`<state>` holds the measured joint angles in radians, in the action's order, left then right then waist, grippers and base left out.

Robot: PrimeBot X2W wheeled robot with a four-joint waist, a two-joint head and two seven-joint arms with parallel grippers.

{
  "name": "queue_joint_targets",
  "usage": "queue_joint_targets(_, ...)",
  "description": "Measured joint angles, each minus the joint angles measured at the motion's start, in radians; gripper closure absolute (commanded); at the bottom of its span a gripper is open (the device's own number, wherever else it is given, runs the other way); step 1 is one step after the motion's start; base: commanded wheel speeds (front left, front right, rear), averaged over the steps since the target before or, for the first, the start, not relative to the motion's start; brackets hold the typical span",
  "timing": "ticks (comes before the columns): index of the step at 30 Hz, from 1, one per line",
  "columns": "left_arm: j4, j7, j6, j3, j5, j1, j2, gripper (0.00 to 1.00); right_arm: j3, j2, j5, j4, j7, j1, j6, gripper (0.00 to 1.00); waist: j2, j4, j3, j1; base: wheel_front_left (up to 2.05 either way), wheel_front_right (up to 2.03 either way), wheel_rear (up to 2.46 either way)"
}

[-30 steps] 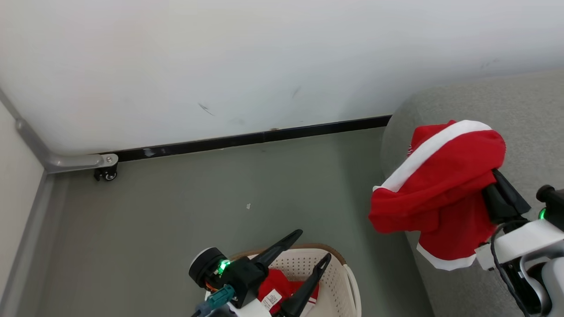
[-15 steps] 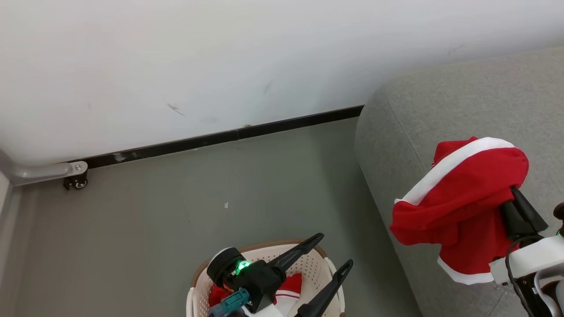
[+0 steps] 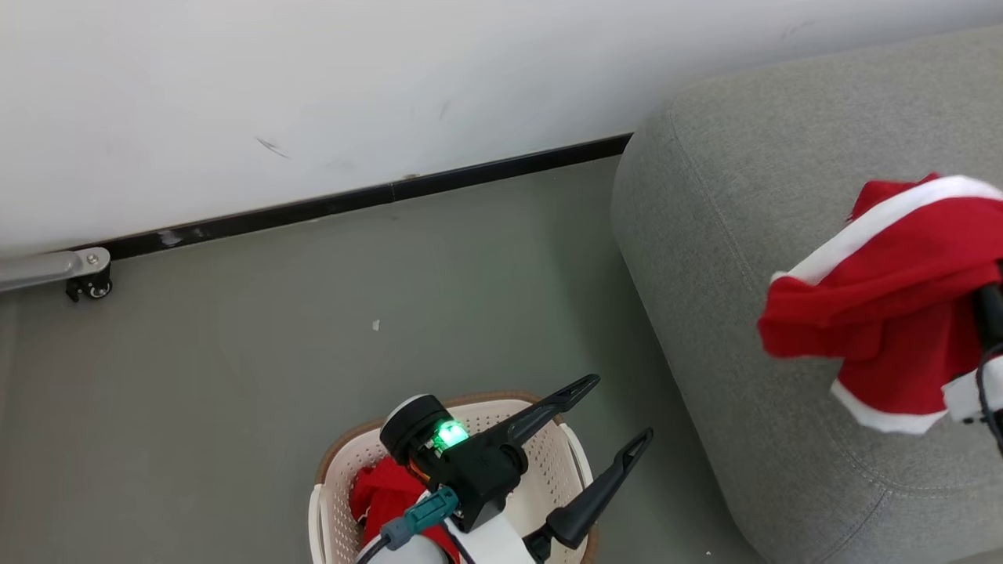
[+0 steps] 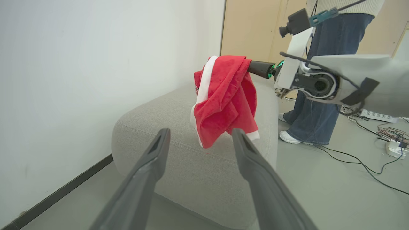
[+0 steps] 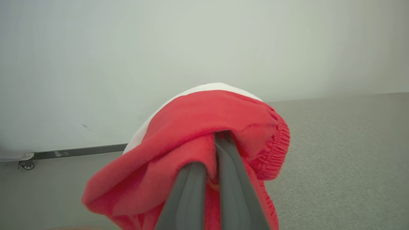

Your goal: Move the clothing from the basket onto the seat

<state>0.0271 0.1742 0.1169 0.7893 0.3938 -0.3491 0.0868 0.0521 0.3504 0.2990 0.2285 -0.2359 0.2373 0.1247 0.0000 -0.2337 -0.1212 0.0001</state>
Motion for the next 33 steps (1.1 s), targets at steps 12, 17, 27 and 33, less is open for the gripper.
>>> queue_joint_targets(12, -0.031, -0.037, -0.011, 0.0, -0.02, -0.052, -0.007, 0.0, 0.1, 0.122, 0.0, 0.131, 0.045, 0.259, 0.0, 1.0, 0.0, 0.016, -0.098, 0.0, 0.0, 0.0, 0.0)
queue_joint_targets(17, -0.05, -0.041, -0.027, -0.002, -0.037, -0.07, -0.008, 0.0, 0.128, 0.181, -0.007, 0.19, 0.061, 0.335, 0.0, 1.0, 0.0, 0.03, -0.141, 0.0, 0.0, 0.0, 0.0)
queue_joint_targets(27, -0.094, -0.058, -0.032, 0.007, -0.079, -0.117, -0.01, 0.0, 0.208, 0.236, -0.066, 0.327, 0.049, 0.389, 0.0, 1.0, 0.0, 0.07, -0.224, 0.0, 0.0, 0.0, 0.0)
queue_joint_targets(33, -0.113, -0.06, -0.032, 0.022, -0.086, -0.142, -0.016, 0.0, 0.259, 0.222, -0.074, 0.433, 0.031, 0.389, 0.0, 1.0, 0.0, 0.095, -0.273, 0.0, 0.0, 0.0, 0.0)
